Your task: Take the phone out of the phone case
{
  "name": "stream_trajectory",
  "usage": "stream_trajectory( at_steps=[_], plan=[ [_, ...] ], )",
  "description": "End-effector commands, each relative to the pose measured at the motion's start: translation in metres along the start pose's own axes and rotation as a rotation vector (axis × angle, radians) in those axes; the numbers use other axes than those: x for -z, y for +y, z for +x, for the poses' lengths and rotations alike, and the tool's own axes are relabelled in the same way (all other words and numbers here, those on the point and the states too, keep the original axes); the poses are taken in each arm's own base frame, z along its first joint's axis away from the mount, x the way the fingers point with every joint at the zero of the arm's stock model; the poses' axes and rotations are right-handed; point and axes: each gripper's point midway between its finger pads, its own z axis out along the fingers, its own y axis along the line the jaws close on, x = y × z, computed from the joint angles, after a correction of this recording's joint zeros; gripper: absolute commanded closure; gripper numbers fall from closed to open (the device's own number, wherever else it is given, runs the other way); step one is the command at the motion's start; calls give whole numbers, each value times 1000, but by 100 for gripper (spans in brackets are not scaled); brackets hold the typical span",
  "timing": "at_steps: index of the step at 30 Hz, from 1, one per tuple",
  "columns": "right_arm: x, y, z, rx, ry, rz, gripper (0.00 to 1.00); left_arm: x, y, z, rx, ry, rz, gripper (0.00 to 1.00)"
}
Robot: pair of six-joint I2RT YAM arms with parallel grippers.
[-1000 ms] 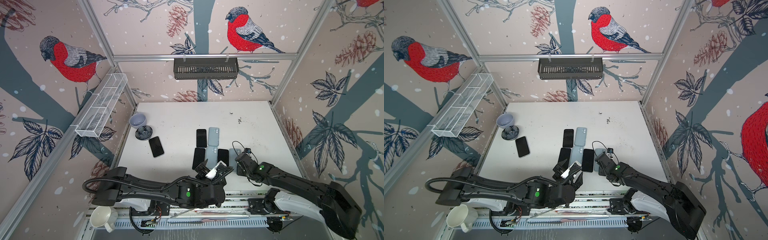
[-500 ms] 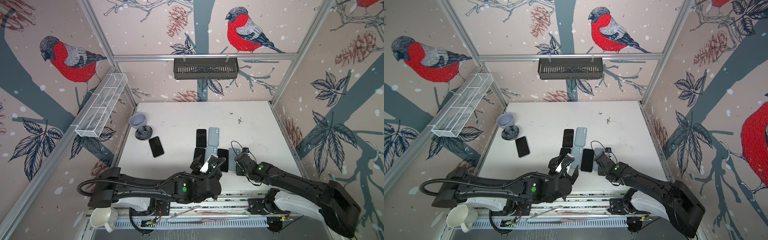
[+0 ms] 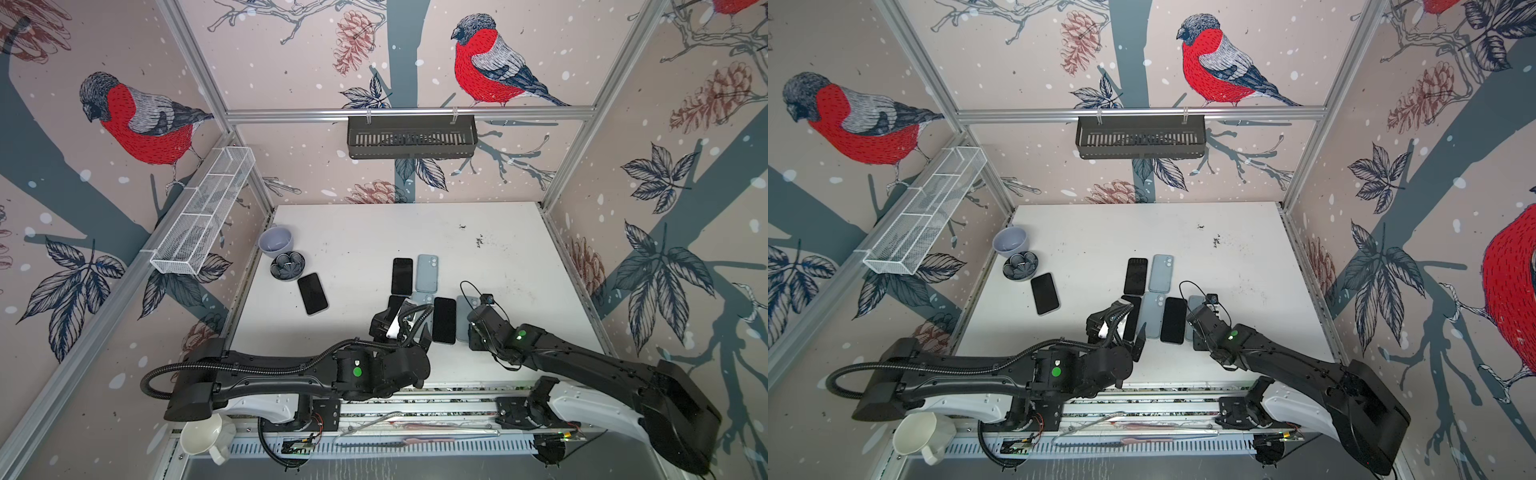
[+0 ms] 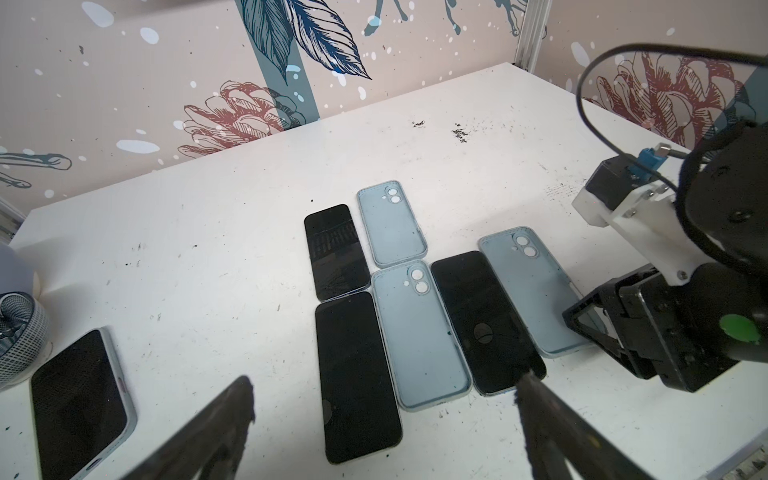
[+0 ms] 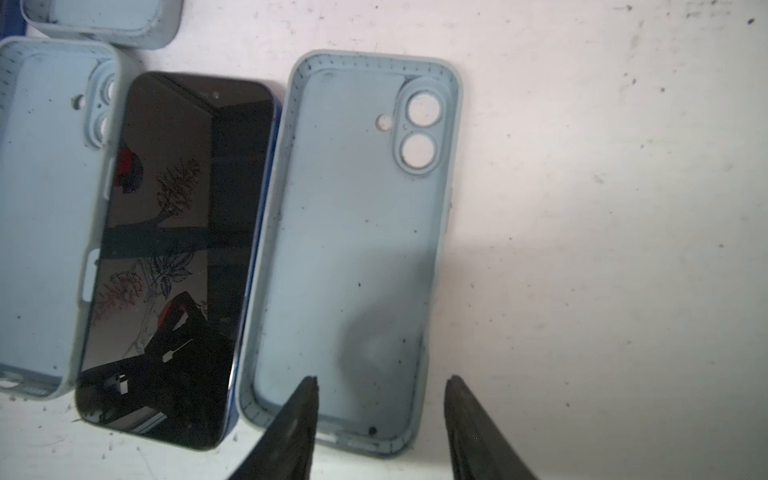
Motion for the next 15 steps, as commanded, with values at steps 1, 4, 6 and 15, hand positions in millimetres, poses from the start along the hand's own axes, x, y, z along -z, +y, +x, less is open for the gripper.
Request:
stream_trajectory(
  at_steps=[1, 4, 6, 15],
  plan=[
    [4, -5, -5, -41, -28, 27, 35, 0, 7, 3, 36, 9, -18, 3],
    [11, -5, -12, -69, -60, 10, 18, 0, 13, 4, 53, 14, -30, 3],
    [20, 3, -20, -77, -97, -42, 12, -1, 19, 4, 75, 23, -40, 3],
    [96, 43, -62, -54, -387, -344, 0, -15, 74, 8, 199, 127, -134, 2]
  ],
)
